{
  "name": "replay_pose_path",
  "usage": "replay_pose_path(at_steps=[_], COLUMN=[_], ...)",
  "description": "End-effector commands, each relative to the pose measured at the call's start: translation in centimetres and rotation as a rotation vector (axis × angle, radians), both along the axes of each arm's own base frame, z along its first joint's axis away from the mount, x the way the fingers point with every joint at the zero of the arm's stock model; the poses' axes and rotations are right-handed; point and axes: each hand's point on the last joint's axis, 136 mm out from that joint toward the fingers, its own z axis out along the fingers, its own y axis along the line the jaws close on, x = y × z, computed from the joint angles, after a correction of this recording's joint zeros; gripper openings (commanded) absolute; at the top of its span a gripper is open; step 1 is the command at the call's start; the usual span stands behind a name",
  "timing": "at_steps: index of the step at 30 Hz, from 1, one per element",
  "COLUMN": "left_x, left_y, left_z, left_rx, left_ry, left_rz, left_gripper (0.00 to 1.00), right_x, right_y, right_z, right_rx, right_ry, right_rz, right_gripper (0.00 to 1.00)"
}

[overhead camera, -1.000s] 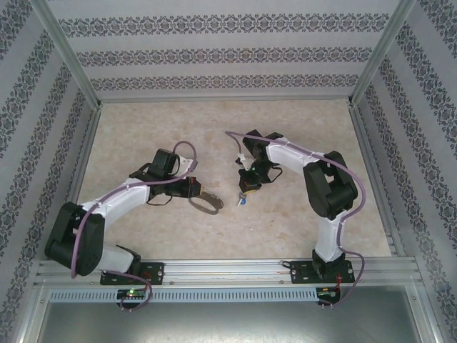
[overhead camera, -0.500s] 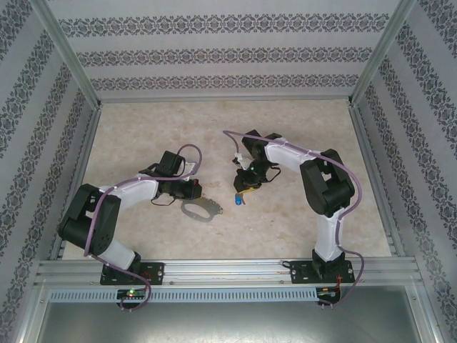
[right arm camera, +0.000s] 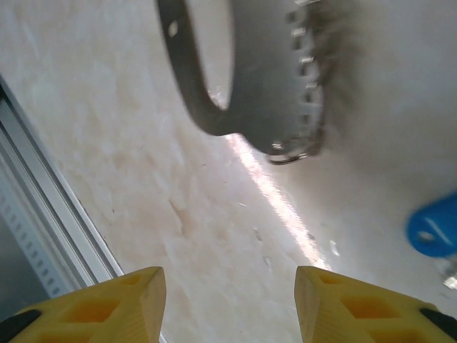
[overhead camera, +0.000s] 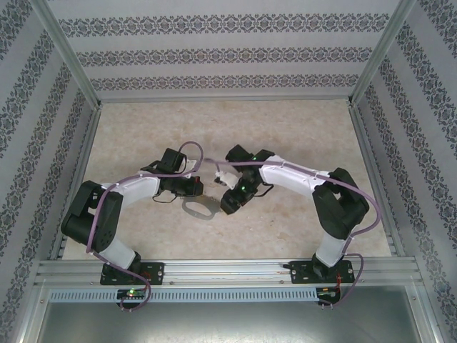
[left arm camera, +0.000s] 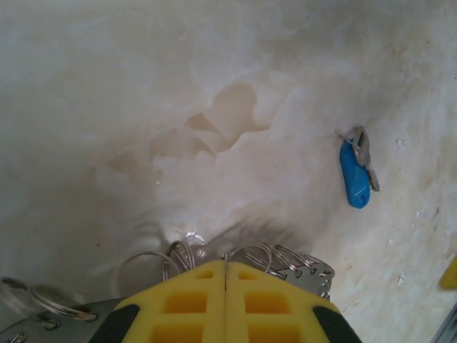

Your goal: Put the keys on the keyring

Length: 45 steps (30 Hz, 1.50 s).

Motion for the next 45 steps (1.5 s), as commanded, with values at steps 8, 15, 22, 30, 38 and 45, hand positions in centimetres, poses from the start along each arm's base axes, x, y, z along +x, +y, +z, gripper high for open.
replay_pose_path(at_steps=[8,15,22,30,38,45], left_x=[0.8,1.2,1.1,1.4,1.6,1.4], left_y=[-1.6,-2.0,-2.0,-2.4,-2.7,-2.8], left_z=[0.1,0.2,-0.2,-0.6,-0.3,-0.5], left_rx=[-0.048,-0.069,-0.061,-0.088,-0.126,-0.131], left_ry=[0.014,0.022,0.038,0.057,0.057,0.071], left_rz=[-0.018,-0.017,-0.019,0.001,0.020,0.027], left_gripper=[0.00,0.00,0.00,0.00,0.00,0.00], right_x=[2.5,3.5,2.3,2.3,2.3,2.5], right_y=[0.5,1.3,0.9,1.0,1.2,-0.3], right_z=[-2.8,-4.1,-4.4,-4.8,-5.9,-6.8], right_rx=[-0.008,0.010,-0.006,-0.041,-0.088,-0.228], right_ry=[-0.084,-0.041,-0.052,-0.079,-0.071,-0.151], right_rz=[0.003,-0.048,-0.033,-0.009,-0.004,0.037], right_gripper=[0.50,0.47,0.42,0.42,0.48,0.52])
